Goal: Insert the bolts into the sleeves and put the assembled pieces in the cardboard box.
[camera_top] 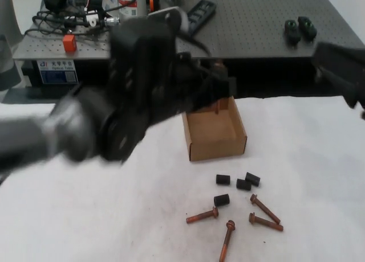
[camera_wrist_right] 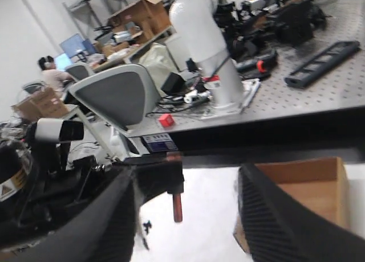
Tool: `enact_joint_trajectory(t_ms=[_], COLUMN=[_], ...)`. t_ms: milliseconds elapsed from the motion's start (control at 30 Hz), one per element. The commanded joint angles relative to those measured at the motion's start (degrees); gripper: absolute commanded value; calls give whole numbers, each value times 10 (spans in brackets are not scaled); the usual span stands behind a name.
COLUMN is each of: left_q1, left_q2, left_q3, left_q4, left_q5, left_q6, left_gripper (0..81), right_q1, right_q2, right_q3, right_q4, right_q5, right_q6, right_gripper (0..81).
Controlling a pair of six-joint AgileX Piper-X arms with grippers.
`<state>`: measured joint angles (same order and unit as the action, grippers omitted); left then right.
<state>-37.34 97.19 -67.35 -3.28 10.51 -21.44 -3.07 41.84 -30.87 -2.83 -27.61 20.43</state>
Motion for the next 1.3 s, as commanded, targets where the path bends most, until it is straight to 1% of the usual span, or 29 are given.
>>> enact_joint_trajectory(t_ms=[0,67,267,433,567,600,667,767,833,867,933,1000,1033,1067,1133,1200,1267], left_q1=[1,1,4,5,5,5,5,5,5,5,5,7,9,10,10,10,10], left_q2=[41,96,250,362,423,432,440,443,443,441,433,418,407,391,359,320,285], left_q3=[-74,-148,-345,-488,-553,-559,-562,-562,-562,-562,-564,-566,-566,-566,-566,-561,-553], left_q4=[74,136,267,358,390,391,390,392,387,386,391,410,424,443,488,532,557], left_q5=[-22,-30,-45,-35,-16,-5,5,5,5,5,7,7,5,-3,-45,-139,-242], left_q6=[36,66,67,49,12,-1,-16,-25,-25,-27,-34,-29,-21,-7,28,79,98], left_gripper=[7,7,7,7,1,13,75,235,332,367,382,370,358,344,324,312,312], right_q1=[-43,-52,-68,-68,-68,-68,-68,-68,-68,-68,-68,-68,-68,-68,-68,-61,-48], right_q2=[-17,-19,-19,-19,-19,-19,-19,-19,-18,-16,-12,-2,6,17,42,73,115], right_q3=[-1,-1,-1,-1,-1,-1,-1,-1,-1,-1,-1,-3,-6,-10,-20,-28,-43], right_q4=[62,63,64,64,64,64,64,64,68,72,97,138,168,201,248,273,287], right_q5=[1,1,1,13,13,13,13,13,13,13,13,13,24,39,62,83,99], right_q6=[-17,-25,-25,-25,-25,-25,-25,-25,-25,-29,-58,-97,-125,-157,-217,-256,-282], right_gripper=[396,396,396,396,396,396,396,396,396,396,396,396,392,384,358,341,342])
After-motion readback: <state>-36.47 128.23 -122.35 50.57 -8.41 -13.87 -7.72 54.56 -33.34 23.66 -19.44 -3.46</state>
